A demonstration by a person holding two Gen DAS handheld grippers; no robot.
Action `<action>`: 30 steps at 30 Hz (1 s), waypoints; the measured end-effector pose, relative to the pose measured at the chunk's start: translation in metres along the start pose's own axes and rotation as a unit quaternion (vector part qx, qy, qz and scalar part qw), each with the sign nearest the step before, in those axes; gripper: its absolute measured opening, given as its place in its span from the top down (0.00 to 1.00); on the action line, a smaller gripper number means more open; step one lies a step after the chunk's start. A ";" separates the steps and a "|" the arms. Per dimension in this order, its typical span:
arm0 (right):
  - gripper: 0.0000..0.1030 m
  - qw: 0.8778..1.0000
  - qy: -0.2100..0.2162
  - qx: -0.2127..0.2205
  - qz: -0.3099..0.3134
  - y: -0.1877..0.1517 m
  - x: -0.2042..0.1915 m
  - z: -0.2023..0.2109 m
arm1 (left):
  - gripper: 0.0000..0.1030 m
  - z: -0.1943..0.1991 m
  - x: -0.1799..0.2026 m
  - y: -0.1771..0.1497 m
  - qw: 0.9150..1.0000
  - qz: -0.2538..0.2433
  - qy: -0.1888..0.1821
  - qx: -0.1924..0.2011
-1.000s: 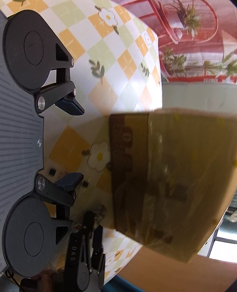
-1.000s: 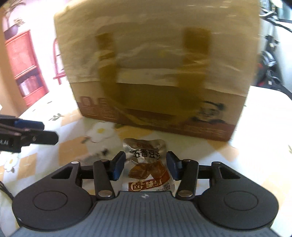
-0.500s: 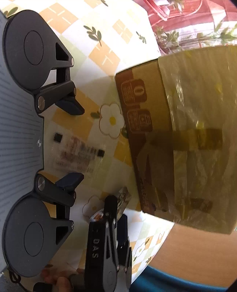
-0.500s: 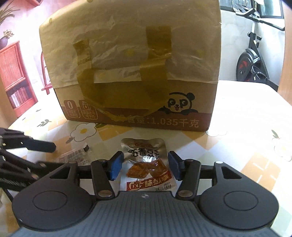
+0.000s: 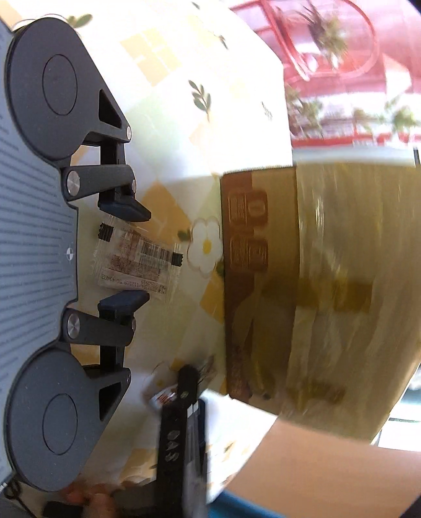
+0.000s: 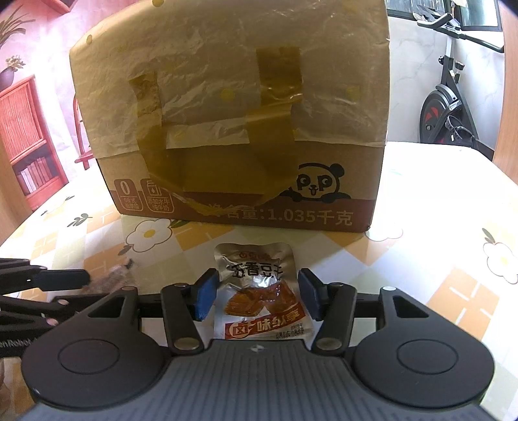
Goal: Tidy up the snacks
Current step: 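Grasp the clear packet with the left tool while the right tool grasps the foil snack bag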
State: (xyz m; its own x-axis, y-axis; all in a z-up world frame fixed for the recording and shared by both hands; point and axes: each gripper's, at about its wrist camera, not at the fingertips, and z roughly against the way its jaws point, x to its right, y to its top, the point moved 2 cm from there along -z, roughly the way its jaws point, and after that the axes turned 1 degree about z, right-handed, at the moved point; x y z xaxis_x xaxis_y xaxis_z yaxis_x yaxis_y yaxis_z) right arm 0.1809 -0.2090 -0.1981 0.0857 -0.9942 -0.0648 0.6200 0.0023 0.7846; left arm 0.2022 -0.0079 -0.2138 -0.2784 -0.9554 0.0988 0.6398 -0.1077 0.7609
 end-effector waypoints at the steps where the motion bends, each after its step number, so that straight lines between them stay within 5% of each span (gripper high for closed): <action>1: 0.45 1.000 0.000 0.001 0.000 0.000 0.000 0.000 | 0.52 0.002 -0.005 0.000 1.000 0.015 0.000 0.001; 30: 0.50 0.998 0.011 0.058 -0.011 -0.004 0.002 0.019 | 0.52 0.007 -0.018 0.000 0.999 0.040 0.003 0.013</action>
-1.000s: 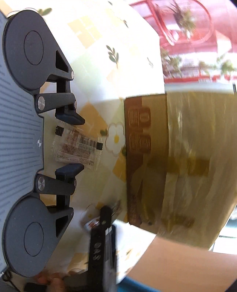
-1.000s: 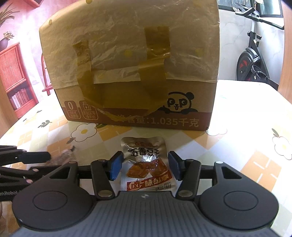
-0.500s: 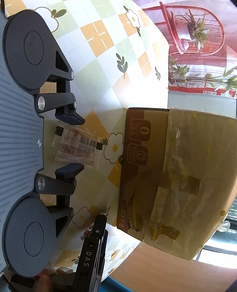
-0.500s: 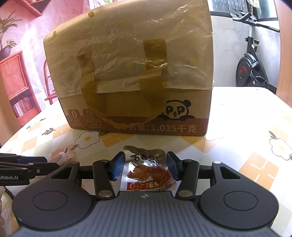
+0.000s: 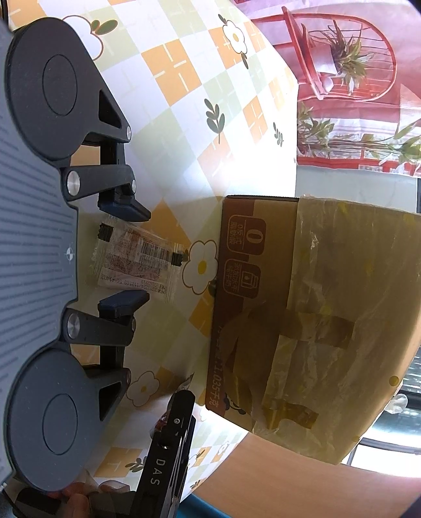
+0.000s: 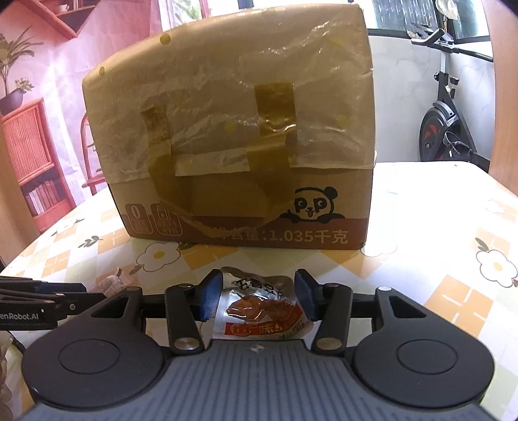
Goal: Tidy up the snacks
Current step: 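Grasp the clear packet with the left tool while the right tool grasps the foil snack bag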
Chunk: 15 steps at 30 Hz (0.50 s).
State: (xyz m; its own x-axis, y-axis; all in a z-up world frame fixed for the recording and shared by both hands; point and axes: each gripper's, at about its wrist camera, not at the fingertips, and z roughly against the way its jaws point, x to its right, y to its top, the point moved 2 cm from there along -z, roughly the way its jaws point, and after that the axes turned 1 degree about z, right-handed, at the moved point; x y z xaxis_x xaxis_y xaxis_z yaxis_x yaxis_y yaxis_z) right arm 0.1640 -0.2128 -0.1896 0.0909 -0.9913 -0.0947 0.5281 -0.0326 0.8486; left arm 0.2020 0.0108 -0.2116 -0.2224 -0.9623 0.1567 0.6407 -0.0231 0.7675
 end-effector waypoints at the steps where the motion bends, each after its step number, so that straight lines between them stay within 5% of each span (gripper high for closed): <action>1: 0.50 1.000 0.001 0.002 0.000 0.000 0.000 0.001 | 0.52 0.000 0.000 0.000 1.000 0.000 0.000 -0.001; 12: 0.51 1.000 0.006 0.005 -0.001 0.001 0.000 0.002 | 0.52 0.000 0.000 -0.001 1.000 -0.001 0.003 0.002; 15: 0.67 1.000 0.007 0.016 0.001 0.000 -0.001 0.005 | 0.52 0.001 0.000 -0.001 1.000 -0.001 0.003 0.003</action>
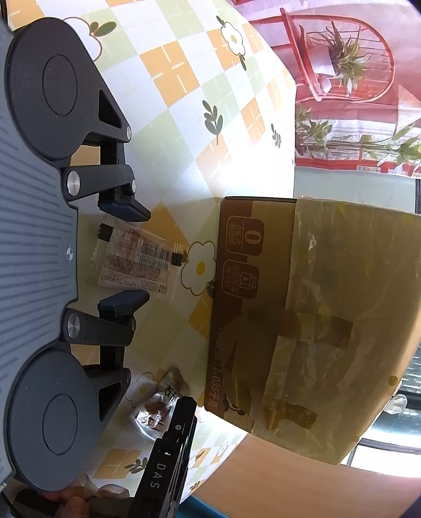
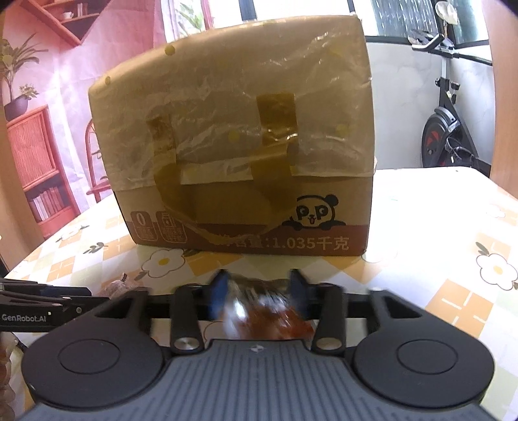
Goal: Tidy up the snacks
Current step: 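Grasp the clear packet with the left tool while the right tool grasps the foil snack bag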
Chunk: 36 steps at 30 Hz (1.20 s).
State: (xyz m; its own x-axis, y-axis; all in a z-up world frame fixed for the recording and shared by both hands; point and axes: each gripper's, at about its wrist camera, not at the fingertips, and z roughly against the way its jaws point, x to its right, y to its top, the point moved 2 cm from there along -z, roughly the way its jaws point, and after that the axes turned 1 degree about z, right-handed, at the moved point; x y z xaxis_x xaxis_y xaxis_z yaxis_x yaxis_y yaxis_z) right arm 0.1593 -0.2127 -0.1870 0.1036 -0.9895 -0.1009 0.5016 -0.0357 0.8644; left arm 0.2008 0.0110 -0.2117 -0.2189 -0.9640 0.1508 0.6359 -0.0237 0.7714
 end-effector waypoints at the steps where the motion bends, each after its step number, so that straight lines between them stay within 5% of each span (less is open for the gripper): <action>1: 0.67 1.000 0.000 -0.001 0.000 0.000 0.000 0.000 | 0.52 0.000 0.000 0.000 1.000 0.000 0.000 -0.001; 8: 0.64 0.999 0.014 -0.031 0.017 0.001 -0.006 -0.008 | 0.52 -0.001 0.000 0.000 1.000 0.000 -0.001 -0.003; 21: 0.42 0.993 -0.024 -0.095 0.071 -0.003 -0.021 -0.030 | 0.52 -0.002 0.000 -0.001 1.000 0.000 0.003 -0.005; 25: 0.43 0.993 -0.028 -0.095 0.071 -0.003 -0.021 -0.031 | 0.52 -0.003 0.001 -0.001 1.000 0.001 0.004 -0.005; 29: 0.59 0.994 -0.038 -0.086 0.054 -0.003 -0.015 -0.030 | 0.52 -0.003 0.001 -0.001 1.000 0.001 0.004 -0.005; 36: 0.62 0.999 -0.021 -0.045 0.018 -0.001 -0.003 -0.014 | 0.52 -0.003 0.001 -0.001 1.000 0.001 0.003 -0.005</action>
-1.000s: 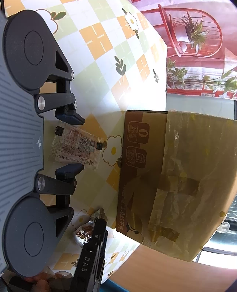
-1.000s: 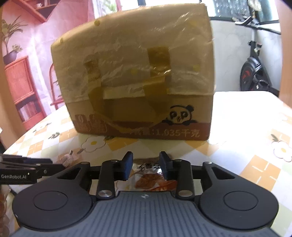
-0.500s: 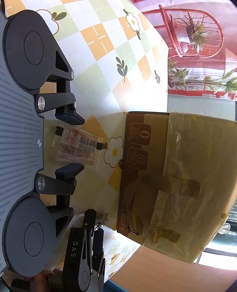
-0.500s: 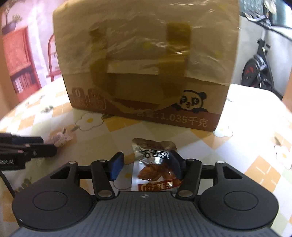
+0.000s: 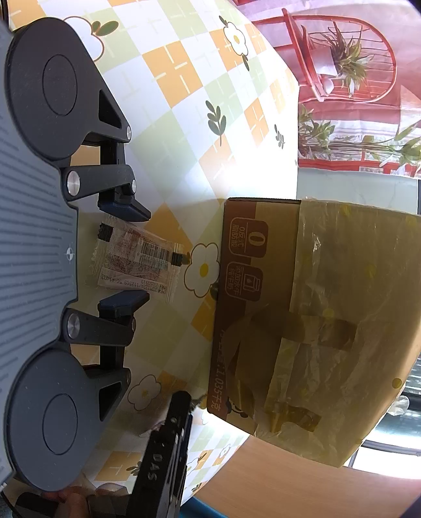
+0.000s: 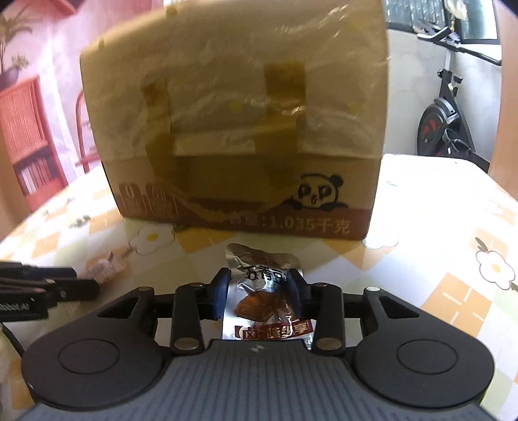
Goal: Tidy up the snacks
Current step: 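Grasp the clear packet with the left tool while the right tool grasps the foil snack bag, then lift the clear packet and foil bag and carry them over the box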
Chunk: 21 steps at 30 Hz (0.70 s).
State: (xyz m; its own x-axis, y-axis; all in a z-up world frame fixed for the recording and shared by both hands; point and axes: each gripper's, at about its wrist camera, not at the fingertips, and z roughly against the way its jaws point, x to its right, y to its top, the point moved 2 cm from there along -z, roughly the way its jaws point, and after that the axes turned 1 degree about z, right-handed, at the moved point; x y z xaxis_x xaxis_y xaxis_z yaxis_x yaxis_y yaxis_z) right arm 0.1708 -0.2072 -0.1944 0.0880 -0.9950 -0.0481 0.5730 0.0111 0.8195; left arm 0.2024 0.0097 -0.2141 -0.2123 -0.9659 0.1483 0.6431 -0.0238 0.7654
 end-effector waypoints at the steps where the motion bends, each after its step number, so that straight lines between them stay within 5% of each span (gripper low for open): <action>1: 0.62 1.000 0.007 0.009 -0.004 0.000 0.001 0.003 | 0.52 0.000 0.000 0.000 1.000 0.000 0.000 0.000; 12: 0.62 0.998 0.013 0.057 0.003 0.011 -0.005 0.028 | 0.52 0.029 0.004 0.031 0.999 -0.013 0.000 0.049; 21: 0.62 0.985 0.039 0.167 -0.003 0.073 -0.013 0.079 | 0.52 0.086 0.015 0.092 0.988 -0.037 -0.024 0.150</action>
State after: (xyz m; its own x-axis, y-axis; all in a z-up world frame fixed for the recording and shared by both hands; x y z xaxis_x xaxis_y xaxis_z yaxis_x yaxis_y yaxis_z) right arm 0.1471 -0.2010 -0.0894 0.1558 -0.9840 -0.0862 0.2752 -0.0406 0.9605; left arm 0.1954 0.0151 -0.0879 -0.2900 -0.9507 0.1100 0.3791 -0.0085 0.9253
